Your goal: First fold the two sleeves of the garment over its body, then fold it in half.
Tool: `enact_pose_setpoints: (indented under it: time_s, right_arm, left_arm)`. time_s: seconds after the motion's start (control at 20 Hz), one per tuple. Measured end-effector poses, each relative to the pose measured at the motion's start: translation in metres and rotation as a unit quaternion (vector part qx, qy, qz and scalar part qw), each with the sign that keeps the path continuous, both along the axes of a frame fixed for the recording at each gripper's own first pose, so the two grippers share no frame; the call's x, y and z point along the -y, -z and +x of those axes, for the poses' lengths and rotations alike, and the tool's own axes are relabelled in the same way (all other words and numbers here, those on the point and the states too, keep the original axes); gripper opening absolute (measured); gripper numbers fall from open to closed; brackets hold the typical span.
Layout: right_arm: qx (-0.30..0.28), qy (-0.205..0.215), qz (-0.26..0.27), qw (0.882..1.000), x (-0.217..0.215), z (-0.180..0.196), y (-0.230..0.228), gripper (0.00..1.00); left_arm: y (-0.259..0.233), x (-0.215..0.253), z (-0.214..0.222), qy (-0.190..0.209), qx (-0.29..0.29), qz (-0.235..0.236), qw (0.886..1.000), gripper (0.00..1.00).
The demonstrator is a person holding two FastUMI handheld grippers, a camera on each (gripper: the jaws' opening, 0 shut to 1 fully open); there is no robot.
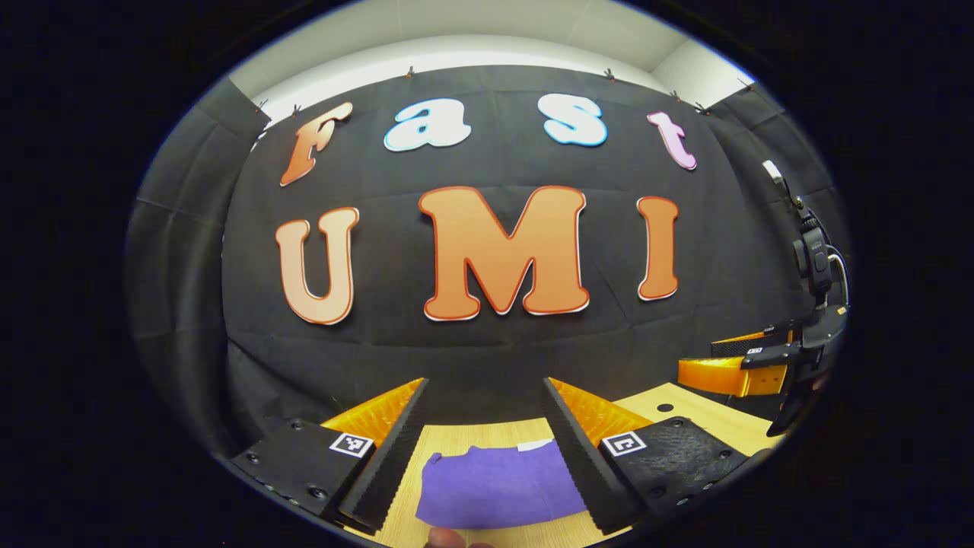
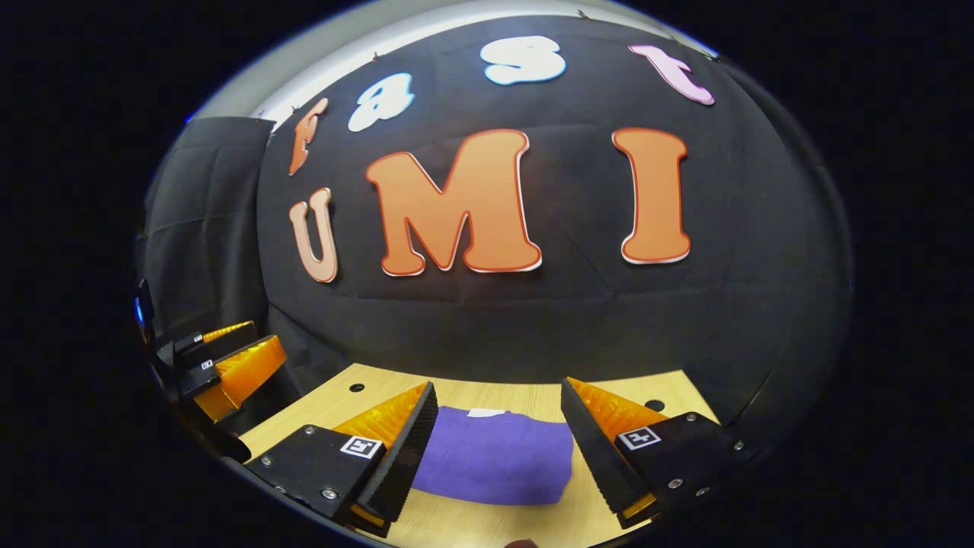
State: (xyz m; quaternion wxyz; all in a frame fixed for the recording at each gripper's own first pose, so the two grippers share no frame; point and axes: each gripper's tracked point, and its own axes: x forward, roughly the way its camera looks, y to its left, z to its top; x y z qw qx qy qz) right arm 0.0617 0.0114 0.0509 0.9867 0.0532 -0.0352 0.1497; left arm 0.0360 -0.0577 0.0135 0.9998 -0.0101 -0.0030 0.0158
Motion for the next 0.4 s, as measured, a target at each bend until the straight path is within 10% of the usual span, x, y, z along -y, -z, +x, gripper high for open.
enact_pose_setpoints:
  time_s: [0.4]
  right_arm:
    - [0.012,-0.02,-0.015,1.0,-0.002,-0.072,0.02,0.97]
  left_arm:
    - [-0.007,0.017,-0.066,-0.016,0.004,-0.009,1.0,0.95]
